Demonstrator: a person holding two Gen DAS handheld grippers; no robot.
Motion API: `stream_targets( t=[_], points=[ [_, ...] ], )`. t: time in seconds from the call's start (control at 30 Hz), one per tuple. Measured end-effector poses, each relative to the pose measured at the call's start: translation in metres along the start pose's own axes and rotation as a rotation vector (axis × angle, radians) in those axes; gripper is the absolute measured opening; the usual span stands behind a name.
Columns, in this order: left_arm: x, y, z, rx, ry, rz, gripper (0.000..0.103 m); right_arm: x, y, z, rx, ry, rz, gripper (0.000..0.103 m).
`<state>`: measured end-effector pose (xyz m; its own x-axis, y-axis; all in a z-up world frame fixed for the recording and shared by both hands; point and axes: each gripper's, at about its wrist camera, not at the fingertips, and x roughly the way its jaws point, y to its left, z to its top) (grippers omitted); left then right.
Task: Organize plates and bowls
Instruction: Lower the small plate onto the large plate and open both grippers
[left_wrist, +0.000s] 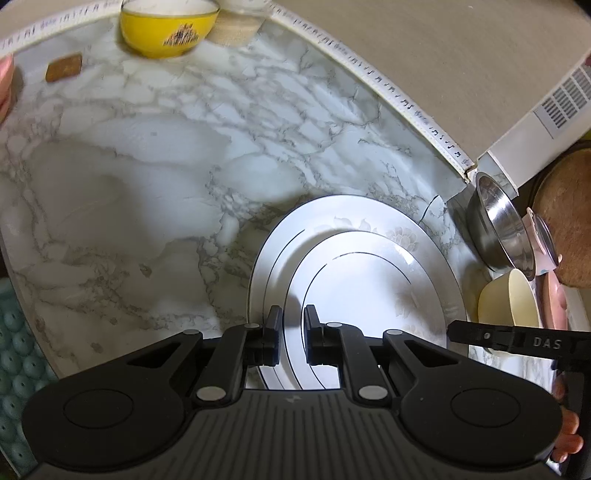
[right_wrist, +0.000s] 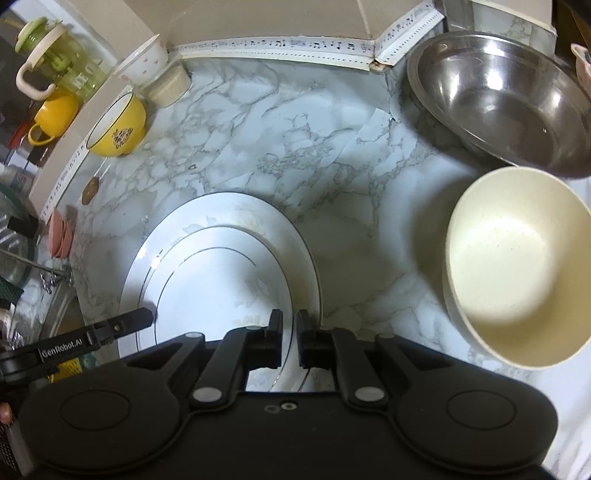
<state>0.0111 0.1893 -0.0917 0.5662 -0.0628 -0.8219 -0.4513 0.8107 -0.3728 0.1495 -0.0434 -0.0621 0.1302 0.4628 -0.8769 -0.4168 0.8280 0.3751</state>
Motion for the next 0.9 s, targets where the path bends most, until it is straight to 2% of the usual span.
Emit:
stream_targets(
  t=[0.13, 0.27, 0.5, 0.63, 0.73, 0.8, 0.87, 0.9],
  points=[
    [-0.015, -0.012, -0.003, 0.054, -0.045, -0.007, 0.011, -0.014, 0.01, -0.008, -0.052, -0.058, 0.033, 0.009],
    [-0.035, -0.035, -0.006, 0.144, -0.123, -0.017, 0.011, -0.036, 0.025, -0.02, -0.121, -0.15, 0.037, 0.009],
    [-0.06, -0.08, -0.009, 0.29, -0.206, -0.062, 0.011, -0.084, 0.032, -0.036, -0.188, -0.326, -0.019, 0.009],
    [-0.065, -0.102, -0.009, 0.343, -0.216, -0.098, 0.012, -0.108, 0.026, -0.045, -0.182, -0.416, -0.065, 0.009],
    [-0.067, -0.12, -0.011, 0.378, -0.225, -0.112, 0.02, -0.121, 0.02, -0.051, -0.169, -0.466, -0.093, 0.009],
    [-0.067, -0.133, -0.011, 0.406, -0.237, -0.115, 0.03, -0.13, 0.013, -0.055, -0.155, -0.492, -0.1, 0.01],
    [-0.067, -0.146, -0.013, 0.429, -0.25, -0.12, 0.047, -0.138, 0.004, -0.059, -0.143, -0.521, -0.111, 0.01],
    [-0.066, -0.152, -0.013, 0.439, -0.254, -0.124, 0.051, -0.143, -0.001, -0.061, -0.143, -0.535, -0.122, 0.01]
  ],
)
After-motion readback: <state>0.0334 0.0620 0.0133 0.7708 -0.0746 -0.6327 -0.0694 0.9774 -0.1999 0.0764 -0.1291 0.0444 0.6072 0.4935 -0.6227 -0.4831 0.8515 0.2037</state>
